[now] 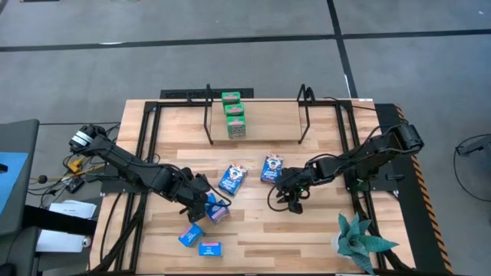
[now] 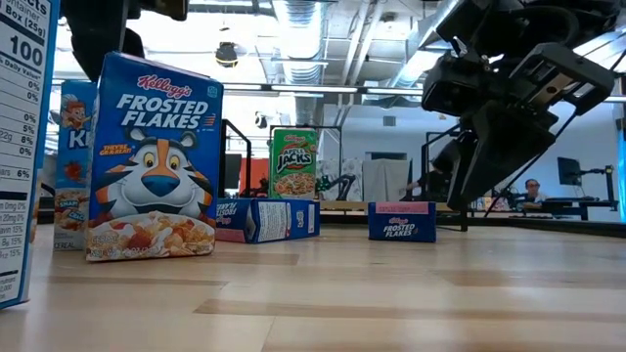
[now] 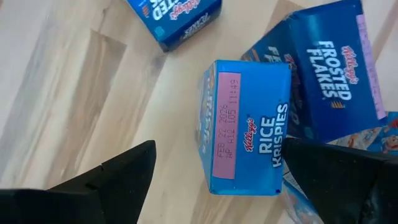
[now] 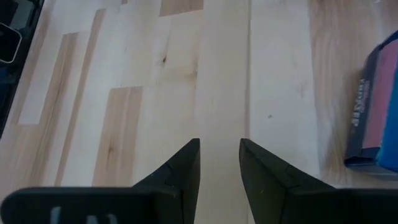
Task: Stack cereal on shelf
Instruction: Put the top light blue cereal box on the shelf aligned with the green cereal box
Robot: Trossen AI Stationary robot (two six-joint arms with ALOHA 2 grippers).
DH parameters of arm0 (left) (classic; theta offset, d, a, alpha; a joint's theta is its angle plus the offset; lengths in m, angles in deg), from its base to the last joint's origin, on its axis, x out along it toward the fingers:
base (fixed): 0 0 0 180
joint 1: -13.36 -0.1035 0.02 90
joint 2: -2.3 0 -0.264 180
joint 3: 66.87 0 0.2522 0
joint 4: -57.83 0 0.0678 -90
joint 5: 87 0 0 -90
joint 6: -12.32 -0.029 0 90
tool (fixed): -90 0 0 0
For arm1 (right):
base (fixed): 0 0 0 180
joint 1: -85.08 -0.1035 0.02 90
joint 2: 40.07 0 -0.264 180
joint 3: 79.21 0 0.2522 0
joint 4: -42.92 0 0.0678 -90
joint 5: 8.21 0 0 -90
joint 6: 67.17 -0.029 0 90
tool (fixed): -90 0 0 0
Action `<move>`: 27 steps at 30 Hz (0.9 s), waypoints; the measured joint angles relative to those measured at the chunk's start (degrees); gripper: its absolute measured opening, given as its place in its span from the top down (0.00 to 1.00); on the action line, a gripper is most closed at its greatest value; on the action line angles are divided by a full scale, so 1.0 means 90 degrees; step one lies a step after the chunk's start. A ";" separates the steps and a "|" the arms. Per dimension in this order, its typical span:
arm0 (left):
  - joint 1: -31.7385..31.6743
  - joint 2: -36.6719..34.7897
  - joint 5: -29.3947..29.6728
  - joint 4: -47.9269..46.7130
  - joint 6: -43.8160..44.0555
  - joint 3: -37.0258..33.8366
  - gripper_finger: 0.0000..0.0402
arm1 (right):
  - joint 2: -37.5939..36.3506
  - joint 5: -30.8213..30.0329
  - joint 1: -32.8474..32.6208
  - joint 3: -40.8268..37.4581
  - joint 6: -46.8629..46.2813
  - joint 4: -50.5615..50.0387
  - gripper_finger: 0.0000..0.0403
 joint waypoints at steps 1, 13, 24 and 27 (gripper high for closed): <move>-0.0002 0.0016 -0.0047 0.0000 -0.0026 0.0000 0.15 | 0.0000 -0.0002 0.0001 0.0000 0.0004 0.0001 0.66; 0.0006 0.0029 -0.0158 -0.0188 -0.0253 0.0182 0.15 | 0.0000 0.0001 0.0035 0.0000 0.0036 0.0006 0.66; 0.0117 0.0029 0.0150 -0.0135 -0.0421 0.0182 0.15 | 0.0000 0.0018 0.0035 0.0000 0.0015 -0.0026 0.66; 0.0117 0.0029 -0.0002 -0.0134 -0.0413 0.0182 0.15 | 0.0000 0.0015 0.0035 0.0000 0.0034 -0.0022 0.66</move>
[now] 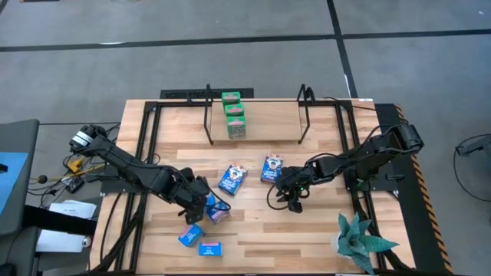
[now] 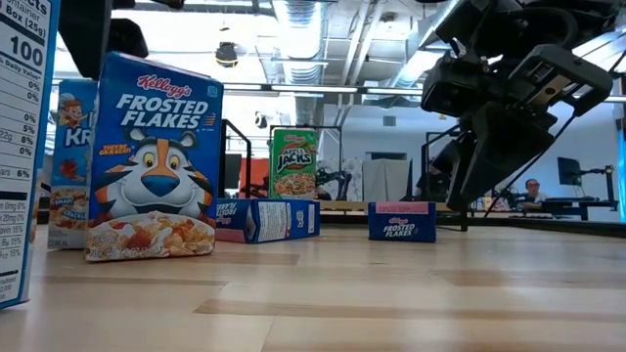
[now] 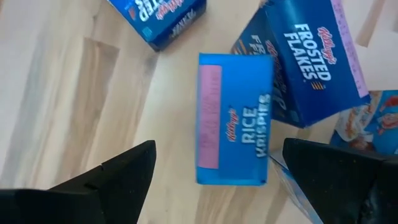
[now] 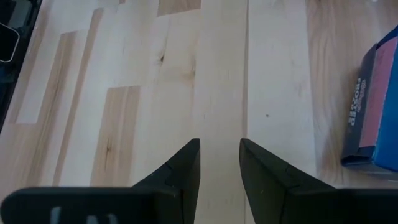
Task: Stack cereal on shelf
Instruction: Put the top light blue cereal box on the shelf aligned with the green cereal box
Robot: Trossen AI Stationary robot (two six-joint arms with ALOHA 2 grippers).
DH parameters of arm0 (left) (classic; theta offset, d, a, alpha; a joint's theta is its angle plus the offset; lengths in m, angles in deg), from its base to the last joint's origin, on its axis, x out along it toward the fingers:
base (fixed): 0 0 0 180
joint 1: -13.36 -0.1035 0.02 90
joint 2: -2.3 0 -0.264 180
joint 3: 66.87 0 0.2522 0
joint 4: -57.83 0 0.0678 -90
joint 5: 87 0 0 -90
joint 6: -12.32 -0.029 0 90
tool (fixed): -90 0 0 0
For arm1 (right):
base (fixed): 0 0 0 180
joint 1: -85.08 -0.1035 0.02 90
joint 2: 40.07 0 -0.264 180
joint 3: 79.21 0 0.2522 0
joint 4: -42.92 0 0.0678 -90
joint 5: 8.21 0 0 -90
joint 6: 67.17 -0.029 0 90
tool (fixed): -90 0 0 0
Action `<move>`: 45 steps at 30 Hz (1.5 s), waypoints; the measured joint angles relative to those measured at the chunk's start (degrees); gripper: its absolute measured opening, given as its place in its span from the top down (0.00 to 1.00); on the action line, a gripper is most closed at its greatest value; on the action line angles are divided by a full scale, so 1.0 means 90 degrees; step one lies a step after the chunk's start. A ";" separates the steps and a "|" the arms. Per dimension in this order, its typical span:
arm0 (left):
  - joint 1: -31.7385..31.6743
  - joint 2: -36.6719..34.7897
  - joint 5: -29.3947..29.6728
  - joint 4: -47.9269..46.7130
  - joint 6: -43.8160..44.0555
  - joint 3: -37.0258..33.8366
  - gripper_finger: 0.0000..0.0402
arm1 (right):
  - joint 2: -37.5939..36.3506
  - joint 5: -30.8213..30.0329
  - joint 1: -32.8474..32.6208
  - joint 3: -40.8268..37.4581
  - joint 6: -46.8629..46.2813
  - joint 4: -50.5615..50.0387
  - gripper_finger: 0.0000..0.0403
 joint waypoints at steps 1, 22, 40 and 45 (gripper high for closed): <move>0.0000 0.0000 -0.0064 0.0006 0.0017 0.0000 0.15 | 0.0000 0.0000 0.0006 0.0000 0.0000 0.0007 0.66; 0.0191 0.0323 0.0013 0.0061 -0.0151 -0.0002 0.15 | 0.0000 -0.0002 0.0108 0.0000 0.0020 0.0024 0.66; 0.0162 0.0406 0.0006 0.0012 -0.0294 -0.0002 0.32 | 0.0000 -0.0002 0.0136 0.0000 0.0017 0.0015 0.66; 0.0119 0.0406 0.0068 0.0010 -0.0291 -0.0002 0.38 | 0.0000 -0.0002 0.0136 0.0000 0.0017 0.0015 0.66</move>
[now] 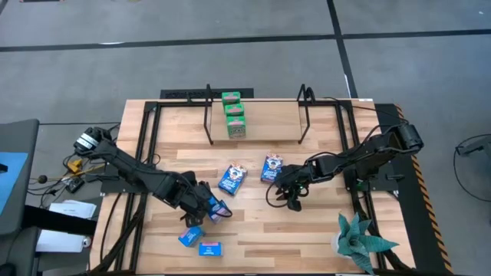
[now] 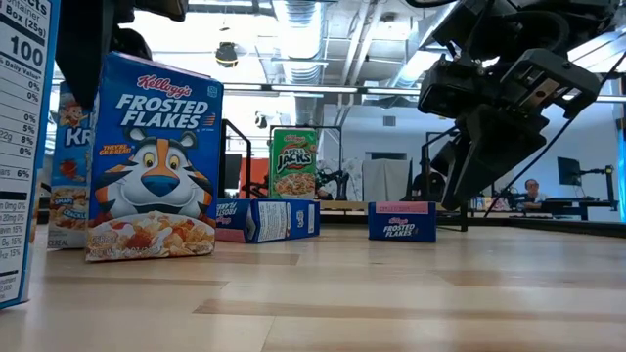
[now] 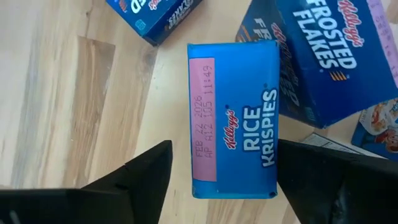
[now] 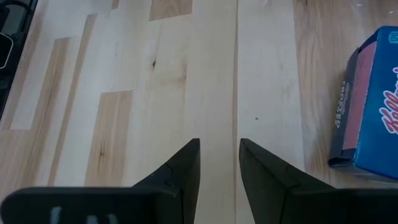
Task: Stack cereal on shelf
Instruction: Put the top light blue cereal box on the shelf aligned with the green cereal box
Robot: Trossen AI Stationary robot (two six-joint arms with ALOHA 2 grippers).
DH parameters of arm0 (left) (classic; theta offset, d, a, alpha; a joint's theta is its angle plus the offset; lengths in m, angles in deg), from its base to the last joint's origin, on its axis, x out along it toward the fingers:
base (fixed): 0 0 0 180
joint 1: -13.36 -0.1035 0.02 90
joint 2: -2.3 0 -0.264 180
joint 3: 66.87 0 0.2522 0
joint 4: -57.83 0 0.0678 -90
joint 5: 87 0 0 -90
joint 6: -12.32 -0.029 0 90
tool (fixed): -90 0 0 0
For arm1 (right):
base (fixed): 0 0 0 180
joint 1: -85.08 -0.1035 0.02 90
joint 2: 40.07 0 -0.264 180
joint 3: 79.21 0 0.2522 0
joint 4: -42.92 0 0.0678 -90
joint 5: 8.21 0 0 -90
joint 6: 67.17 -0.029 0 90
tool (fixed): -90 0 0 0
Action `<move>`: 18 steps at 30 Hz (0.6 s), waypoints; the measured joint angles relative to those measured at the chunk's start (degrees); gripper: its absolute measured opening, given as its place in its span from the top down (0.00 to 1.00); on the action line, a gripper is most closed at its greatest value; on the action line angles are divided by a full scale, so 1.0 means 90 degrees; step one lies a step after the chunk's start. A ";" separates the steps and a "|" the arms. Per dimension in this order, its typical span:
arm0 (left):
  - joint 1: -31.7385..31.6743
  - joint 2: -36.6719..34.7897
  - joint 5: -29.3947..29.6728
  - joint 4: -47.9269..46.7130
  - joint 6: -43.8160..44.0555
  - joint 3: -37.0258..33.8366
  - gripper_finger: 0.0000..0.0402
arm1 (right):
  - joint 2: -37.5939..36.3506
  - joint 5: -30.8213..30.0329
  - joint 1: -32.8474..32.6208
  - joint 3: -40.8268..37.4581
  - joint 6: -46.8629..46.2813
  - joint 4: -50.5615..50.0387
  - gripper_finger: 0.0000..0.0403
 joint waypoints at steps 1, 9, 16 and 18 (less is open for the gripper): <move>-0.0002 0.0000 0.0029 -0.0002 -0.0002 0.0000 0.38 | 0.0000 0.0000 0.0000 0.0000 0.0000 0.0000 0.66; -0.0002 0.0000 0.0019 -0.0009 0.0243 0.0000 0.46 | 0.0000 0.0002 0.0000 0.0000 0.0004 0.0002 0.66; -0.0004 0.0000 -0.0039 -0.0067 0.0344 0.0000 0.53 | 0.0000 0.0150 0.0000 0.0000 0.0014 -0.0005 0.66; -0.0007 0.0000 -0.0076 -0.0072 0.0398 0.0000 0.56 | 0.0002 0.0167 0.0000 0.0000 0.0057 -0.0045 0.66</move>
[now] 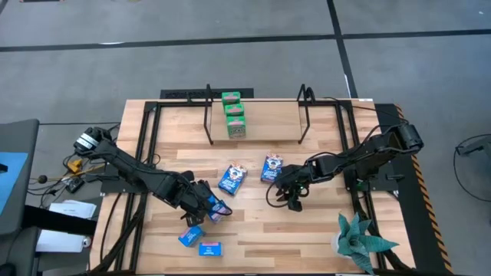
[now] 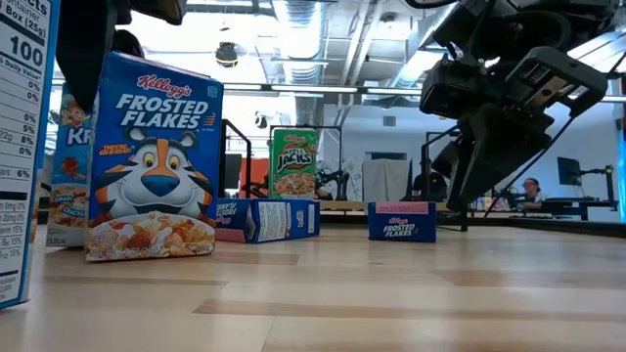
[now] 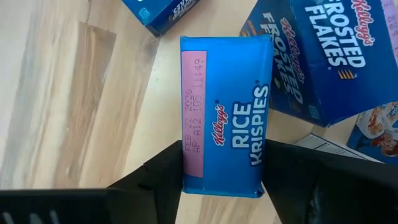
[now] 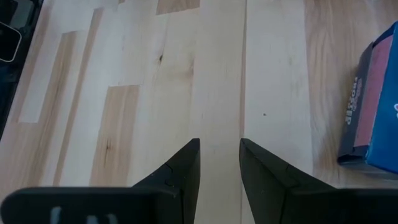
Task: Stack cereal on shelf
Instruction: Put the top light blue cereal box on the shelf aligned with the green cereal box
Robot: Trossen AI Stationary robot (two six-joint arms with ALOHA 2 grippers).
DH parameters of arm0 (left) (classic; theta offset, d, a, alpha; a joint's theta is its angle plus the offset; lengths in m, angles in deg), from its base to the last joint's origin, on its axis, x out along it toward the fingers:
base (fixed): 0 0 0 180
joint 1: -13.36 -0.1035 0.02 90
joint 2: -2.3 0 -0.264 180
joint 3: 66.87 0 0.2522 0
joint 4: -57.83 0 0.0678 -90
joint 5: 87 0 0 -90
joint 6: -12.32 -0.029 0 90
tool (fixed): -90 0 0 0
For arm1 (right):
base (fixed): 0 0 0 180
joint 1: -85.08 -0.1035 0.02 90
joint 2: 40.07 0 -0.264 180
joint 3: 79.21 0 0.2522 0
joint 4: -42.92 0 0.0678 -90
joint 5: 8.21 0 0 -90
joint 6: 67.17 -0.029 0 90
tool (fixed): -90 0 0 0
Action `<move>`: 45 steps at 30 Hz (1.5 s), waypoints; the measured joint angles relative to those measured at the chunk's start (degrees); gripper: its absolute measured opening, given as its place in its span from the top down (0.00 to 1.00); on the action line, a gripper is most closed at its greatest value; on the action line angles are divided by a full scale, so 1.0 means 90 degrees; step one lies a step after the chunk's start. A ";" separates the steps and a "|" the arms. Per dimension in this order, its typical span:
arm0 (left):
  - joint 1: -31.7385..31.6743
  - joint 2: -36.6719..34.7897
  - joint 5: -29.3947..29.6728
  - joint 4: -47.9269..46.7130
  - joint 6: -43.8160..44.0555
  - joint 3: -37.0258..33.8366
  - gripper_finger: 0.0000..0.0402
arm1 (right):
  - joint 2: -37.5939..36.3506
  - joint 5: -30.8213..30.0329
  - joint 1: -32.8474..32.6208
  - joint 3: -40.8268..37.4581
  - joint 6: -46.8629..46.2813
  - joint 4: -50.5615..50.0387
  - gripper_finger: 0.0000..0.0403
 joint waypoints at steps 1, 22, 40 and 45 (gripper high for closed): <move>0.0000 0.0000 -0.0024 -0.0030 0.0042 0.0009 0.56 | 0.0001 0.0003 0.0000 0.0000 0.0016 -0.0015 0.66; -0.0876 -0.0005 0.0174 -0.2079 -0.0229 0.1707 0.62 | 0.0001 0.0547 0.0252 0.0000 0.0410 -0.0147 0.66; -0.3534 -0.0009 0.1588 -0.2003 -0.3310 0.4137 0.62 | 0.0001 0.1468 0.0606 0.0000 0.1277 -0.0612 0.66; -0.4429 -0.0010 0.1552 -0.1066 -0.4533 0.4284 0.62 | 0.0001 0.1509 0.0555 0.0000 0.1299 -0.0679 0.66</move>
